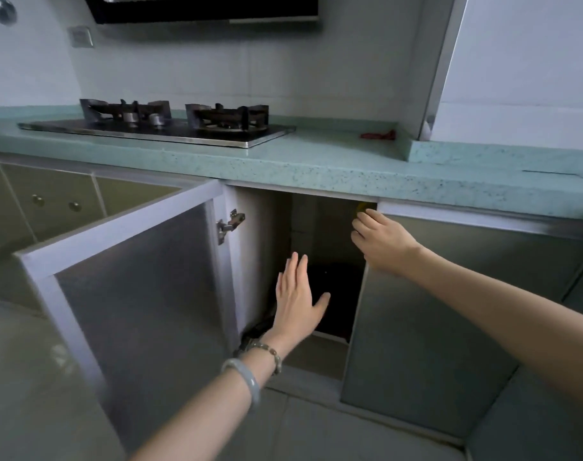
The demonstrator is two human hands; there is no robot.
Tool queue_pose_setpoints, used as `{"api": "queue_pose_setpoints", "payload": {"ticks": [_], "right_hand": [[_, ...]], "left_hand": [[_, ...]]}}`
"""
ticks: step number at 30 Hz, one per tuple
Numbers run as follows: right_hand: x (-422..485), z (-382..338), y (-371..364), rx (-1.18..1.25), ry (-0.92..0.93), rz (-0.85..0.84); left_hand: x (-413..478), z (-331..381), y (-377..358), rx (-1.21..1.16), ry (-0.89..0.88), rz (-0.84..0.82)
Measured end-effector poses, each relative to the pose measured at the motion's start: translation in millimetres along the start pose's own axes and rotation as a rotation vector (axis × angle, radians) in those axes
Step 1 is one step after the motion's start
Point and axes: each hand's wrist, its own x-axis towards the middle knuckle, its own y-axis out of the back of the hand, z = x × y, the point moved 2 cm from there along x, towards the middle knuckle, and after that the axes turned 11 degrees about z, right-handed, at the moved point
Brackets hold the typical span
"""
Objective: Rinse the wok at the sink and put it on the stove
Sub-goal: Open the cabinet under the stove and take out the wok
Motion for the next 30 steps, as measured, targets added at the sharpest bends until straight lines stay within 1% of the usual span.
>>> {"api": "queue_pose_setpoints", "payload": {"ticks": [2, 4, 7, 9, 11, 16, 19, 22, 26, 30], "right_hand": [[3, 8, -14, -0.085, 0.004, -0.051], [5, 12, -30, -0.181, 0.027, -0.104], [9, 13, -36, -0.317, 0.060, -0.235], [11, 8, -35, -0.338, 0.066, -0.291], [11, 4, -31, -0.318, 0.058, -0.329], [-10, -2, -10, -0.271, 0.072, -0.216], [-27, -12, 7, -0.229, 0.069, -0.171], [-48, -22, 29, -0.171, 0.069, -0.088], [-87, -28, 59, -0.096, 0.089, 0.084], [-134, -39, 91, 0.064, -0.104, 0.279]], "left_hand": [[12, 8, -36, 0.039, -0.054, -0.082], [22, 13, -65, 0.043, -0.052, -0.140], [35, 25, -100, -0.047, -0.004, -0.264], [38, 36, -113, -0.150, -0.004, -0.349], [36, 44, -118, -0.245, 0.003, -0.390], [26, 36, -114, -0.393, 0.135, -0.366], [13, 36, -101, -0.465, 0.161, -0.353], [-6, 48, -81, -0.515, 0.107, -0.352], [-44, 72, -56, -0.450, 0.001, -0.362], [-81, 101, -40, -0.409, -0.133, -0.434]]}}
